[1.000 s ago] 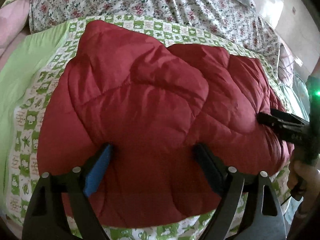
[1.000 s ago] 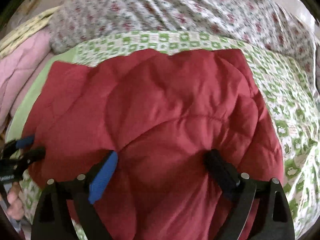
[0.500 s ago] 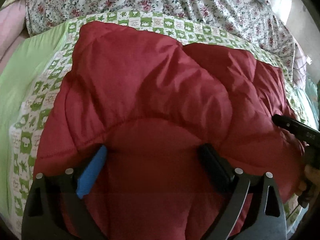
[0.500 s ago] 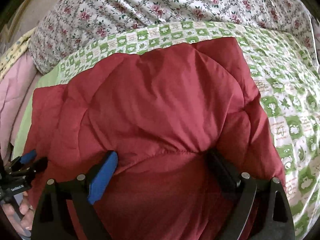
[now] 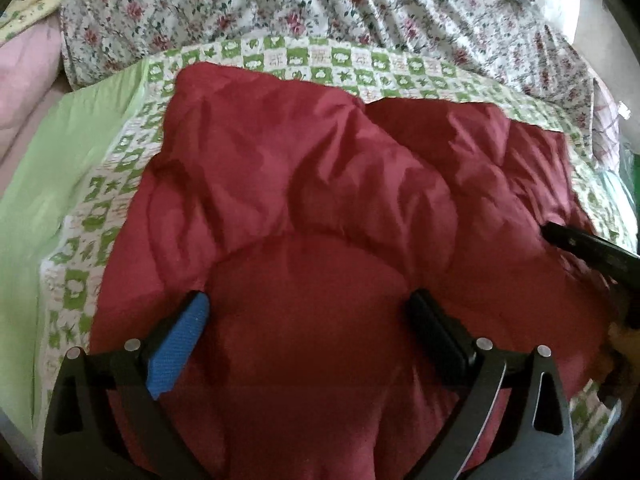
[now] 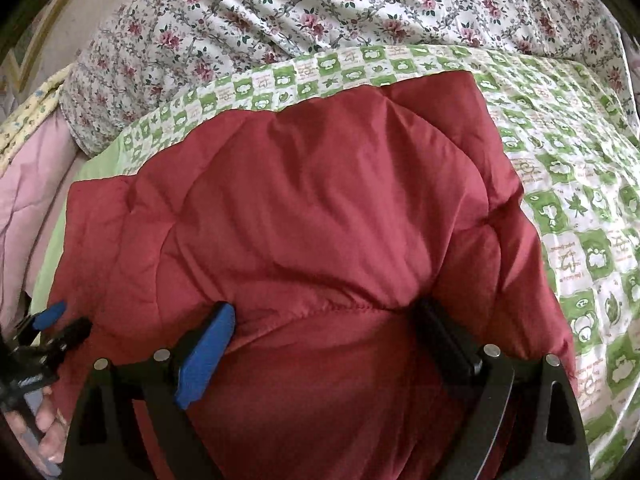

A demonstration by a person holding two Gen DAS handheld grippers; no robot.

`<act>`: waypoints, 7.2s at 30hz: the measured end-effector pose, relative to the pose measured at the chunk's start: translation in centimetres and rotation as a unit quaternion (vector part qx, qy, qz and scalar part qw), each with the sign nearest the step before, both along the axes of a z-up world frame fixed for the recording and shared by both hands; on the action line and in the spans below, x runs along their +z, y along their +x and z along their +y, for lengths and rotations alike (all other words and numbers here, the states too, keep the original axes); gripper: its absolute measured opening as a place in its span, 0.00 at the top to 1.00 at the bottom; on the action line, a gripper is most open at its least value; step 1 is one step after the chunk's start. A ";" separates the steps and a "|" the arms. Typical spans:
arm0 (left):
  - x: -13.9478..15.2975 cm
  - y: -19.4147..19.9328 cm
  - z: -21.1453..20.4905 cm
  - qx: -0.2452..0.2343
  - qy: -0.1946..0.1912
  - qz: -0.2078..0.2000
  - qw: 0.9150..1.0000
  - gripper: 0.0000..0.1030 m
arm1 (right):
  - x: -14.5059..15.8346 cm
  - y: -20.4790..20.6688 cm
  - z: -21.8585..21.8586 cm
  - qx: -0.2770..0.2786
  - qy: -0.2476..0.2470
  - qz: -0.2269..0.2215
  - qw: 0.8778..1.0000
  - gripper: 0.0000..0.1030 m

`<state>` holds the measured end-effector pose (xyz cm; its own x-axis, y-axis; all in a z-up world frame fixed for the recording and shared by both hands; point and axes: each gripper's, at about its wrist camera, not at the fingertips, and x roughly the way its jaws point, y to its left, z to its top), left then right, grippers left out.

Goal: Fold large clothes

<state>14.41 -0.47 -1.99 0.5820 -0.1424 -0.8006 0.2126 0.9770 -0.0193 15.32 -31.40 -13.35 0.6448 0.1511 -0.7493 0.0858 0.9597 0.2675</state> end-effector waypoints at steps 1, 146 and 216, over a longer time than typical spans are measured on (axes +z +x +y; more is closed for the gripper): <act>0.2 -0.6 0.1 -0.002 -0.004 -0.002 1.000 0.03 | 0.0 0.0 0.0 0.000 0.000 0.000 1.000 0.10; -2.5 -3.1 -0.7 -0.023 0.024 0.029 0.999 0.00 | 0.2 -6.5 1.9 0.015 -0.045 -0.011 0.999 0.03; 2.3 -9.9 -0.6 -0.005 0.060 0.030 0.998 0.00 | 4.7 -15.1 8.3 0.087 -0.053 0.019 0.995 0.05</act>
